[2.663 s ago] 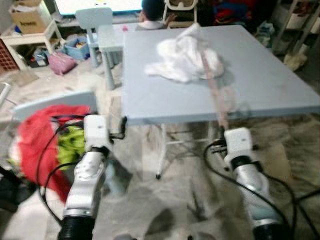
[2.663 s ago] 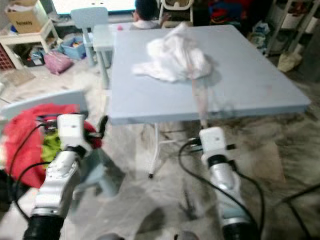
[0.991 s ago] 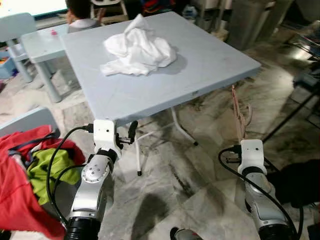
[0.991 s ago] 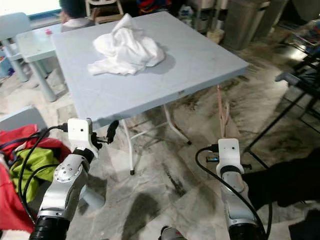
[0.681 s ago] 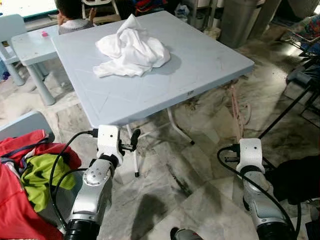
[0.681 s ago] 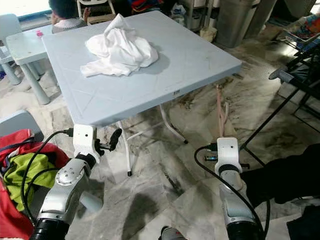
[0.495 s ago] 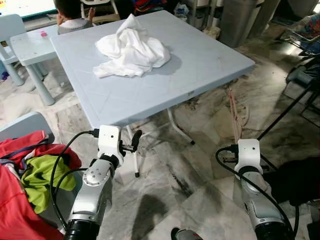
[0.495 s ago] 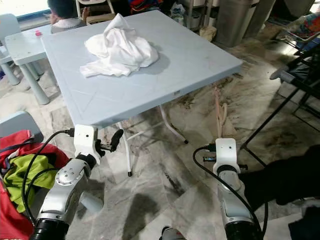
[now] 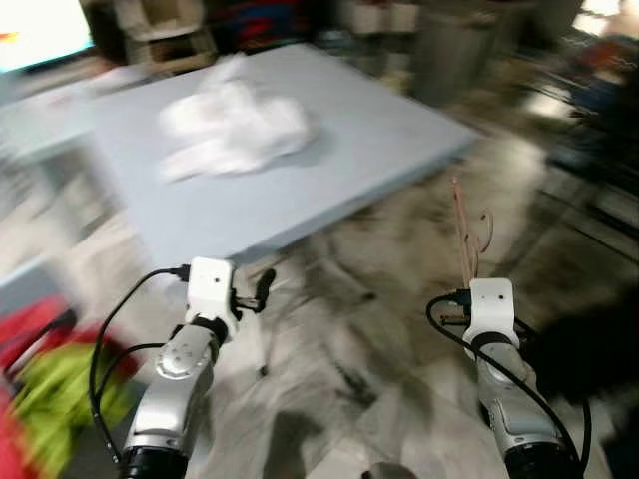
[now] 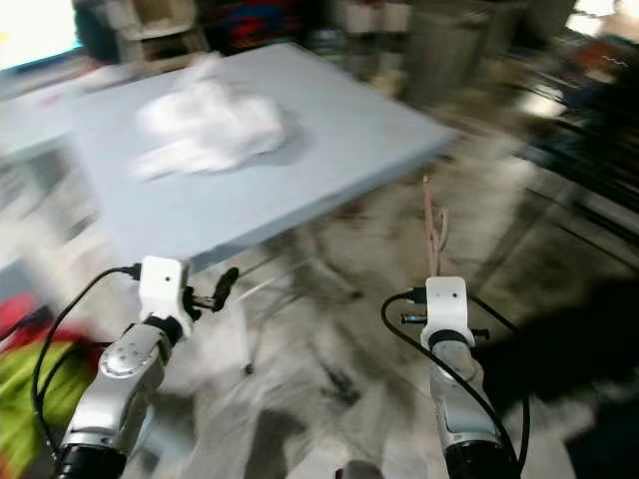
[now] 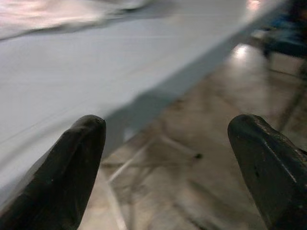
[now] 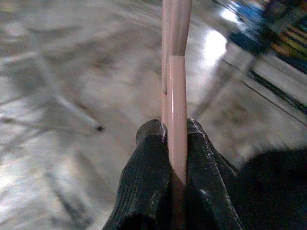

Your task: Hang hanger

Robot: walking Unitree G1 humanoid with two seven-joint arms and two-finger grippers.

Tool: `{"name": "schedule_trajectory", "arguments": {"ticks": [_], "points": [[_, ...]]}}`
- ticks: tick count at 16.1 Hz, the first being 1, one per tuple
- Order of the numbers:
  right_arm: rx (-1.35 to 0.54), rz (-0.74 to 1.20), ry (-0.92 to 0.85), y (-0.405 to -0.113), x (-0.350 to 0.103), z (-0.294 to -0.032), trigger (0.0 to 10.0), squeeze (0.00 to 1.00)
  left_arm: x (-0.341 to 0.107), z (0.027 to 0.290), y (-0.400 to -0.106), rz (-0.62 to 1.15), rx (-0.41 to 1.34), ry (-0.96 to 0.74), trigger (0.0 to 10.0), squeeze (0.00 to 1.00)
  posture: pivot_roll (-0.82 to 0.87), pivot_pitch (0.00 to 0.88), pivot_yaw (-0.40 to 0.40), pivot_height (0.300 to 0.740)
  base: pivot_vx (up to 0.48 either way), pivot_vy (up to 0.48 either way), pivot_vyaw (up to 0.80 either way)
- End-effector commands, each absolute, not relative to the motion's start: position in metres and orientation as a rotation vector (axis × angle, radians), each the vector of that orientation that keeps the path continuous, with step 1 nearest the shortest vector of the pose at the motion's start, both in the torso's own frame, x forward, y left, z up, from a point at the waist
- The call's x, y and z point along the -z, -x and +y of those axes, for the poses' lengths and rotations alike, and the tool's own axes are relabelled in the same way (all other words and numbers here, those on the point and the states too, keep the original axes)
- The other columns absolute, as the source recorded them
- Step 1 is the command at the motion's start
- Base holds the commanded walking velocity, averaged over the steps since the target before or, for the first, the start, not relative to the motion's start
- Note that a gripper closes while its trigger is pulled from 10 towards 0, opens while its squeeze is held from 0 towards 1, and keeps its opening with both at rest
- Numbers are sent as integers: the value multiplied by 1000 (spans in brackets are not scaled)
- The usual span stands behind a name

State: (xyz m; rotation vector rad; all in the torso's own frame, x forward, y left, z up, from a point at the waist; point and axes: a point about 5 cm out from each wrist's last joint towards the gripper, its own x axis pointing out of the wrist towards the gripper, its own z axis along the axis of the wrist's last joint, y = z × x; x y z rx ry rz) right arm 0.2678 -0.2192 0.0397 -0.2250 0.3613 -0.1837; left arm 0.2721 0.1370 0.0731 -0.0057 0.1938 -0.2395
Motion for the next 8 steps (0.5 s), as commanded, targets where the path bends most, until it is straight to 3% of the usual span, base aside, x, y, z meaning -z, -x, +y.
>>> {"name": "schedule_trajectory", "arguments": {"ticks": [1, 7, 8], "points": [[201, 362, 228, -270, -41, -222, 10000, 0, -76, 130, -274, 189, 275, 14, 10000, 0, -63, 0, 45, 740, 296, 0, -800], [200, 373, 232, -269, -39, -222, 10000, 0, -74, 129, -272, 195, 283, 16, 10000, 0, -63, 0, 47, 740, 274, 0, -800], [201, 380, 232, -268, -38, -222, 10000, 0, -74, 129, -272, 196, 282, 15, 10000, 0, -63, 0, 47, 740, 0, 0, -800]]}}
